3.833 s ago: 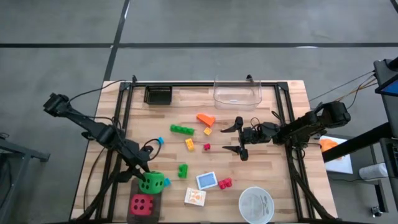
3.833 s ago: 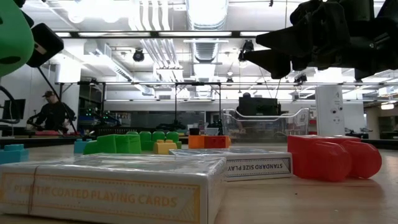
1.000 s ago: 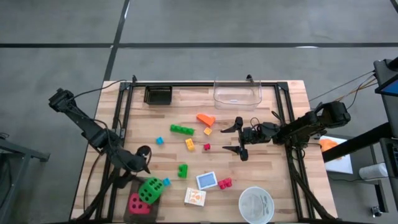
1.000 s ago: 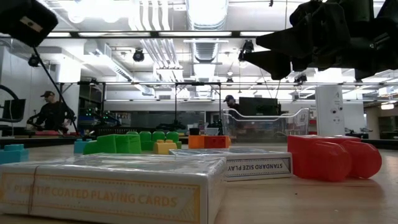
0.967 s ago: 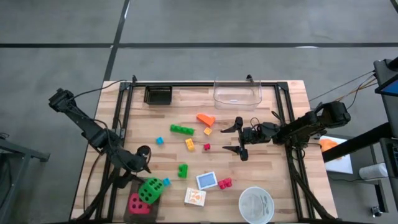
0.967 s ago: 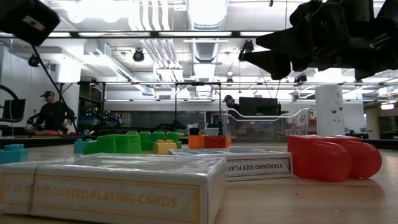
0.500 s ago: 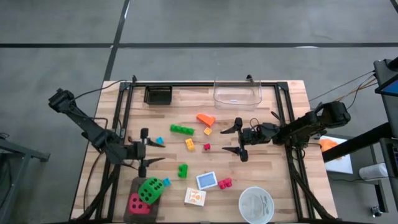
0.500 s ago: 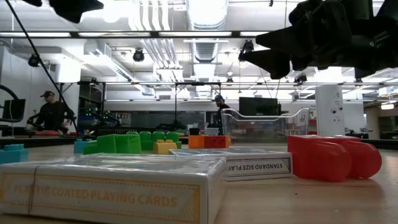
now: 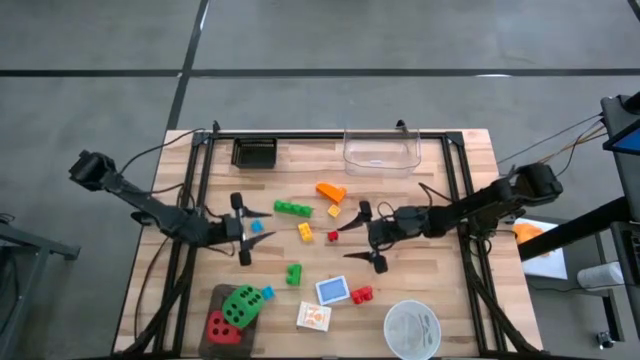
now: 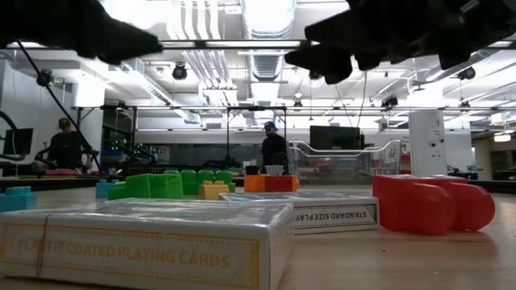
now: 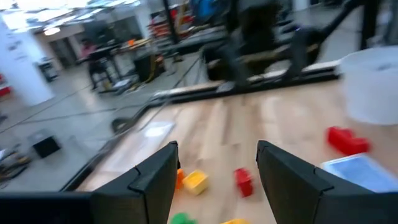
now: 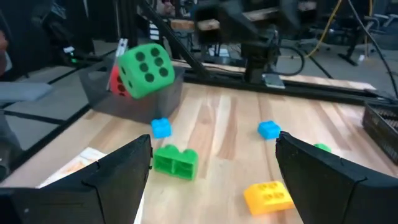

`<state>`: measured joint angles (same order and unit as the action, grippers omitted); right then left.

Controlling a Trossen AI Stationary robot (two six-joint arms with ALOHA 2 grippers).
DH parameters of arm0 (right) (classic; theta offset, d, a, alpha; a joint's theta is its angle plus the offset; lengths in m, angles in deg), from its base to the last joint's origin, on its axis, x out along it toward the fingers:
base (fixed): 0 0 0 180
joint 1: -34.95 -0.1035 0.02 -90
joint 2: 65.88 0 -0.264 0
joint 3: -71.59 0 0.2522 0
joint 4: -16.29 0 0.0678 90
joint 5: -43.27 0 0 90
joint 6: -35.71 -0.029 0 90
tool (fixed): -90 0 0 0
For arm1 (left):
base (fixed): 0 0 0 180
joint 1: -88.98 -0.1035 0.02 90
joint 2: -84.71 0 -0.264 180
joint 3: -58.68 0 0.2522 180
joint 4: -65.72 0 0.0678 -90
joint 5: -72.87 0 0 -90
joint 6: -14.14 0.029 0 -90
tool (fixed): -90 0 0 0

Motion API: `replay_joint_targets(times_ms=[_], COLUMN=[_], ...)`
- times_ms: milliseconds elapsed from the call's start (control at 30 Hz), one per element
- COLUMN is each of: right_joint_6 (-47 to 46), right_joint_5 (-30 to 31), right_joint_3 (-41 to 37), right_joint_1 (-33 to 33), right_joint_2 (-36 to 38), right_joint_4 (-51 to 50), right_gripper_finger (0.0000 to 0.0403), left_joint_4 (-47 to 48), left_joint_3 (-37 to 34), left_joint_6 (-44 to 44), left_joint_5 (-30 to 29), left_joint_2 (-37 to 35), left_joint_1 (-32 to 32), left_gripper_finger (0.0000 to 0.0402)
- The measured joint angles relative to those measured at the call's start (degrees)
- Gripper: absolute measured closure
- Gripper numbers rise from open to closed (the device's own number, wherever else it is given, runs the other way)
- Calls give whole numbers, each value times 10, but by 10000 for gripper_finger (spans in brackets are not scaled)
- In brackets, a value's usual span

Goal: Pick & Place Toys
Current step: Put the blue playing card box into the black bin

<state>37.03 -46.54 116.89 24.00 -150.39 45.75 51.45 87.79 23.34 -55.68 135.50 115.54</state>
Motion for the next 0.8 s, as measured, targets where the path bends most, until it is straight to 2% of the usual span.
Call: replay_joint_targets(times_ms=[233,800], right_joint_6=[-12,-33], right_joint_5=[1,3], right_joint_3=[15,61], right_joint_1=[-18,-67], right_joint_2=[-28,-57], right_joint_4=[-19,-19], right_gripper_finger=[69,69], left_joint_4=[0,0], left_joint_3=[-5,-6], left_joint_6=[0,-2], left_joint_5=[0,0], left_joint_2=[0,0], left_joint_1=[-49,-50], left_gripper_finger=[186,186])
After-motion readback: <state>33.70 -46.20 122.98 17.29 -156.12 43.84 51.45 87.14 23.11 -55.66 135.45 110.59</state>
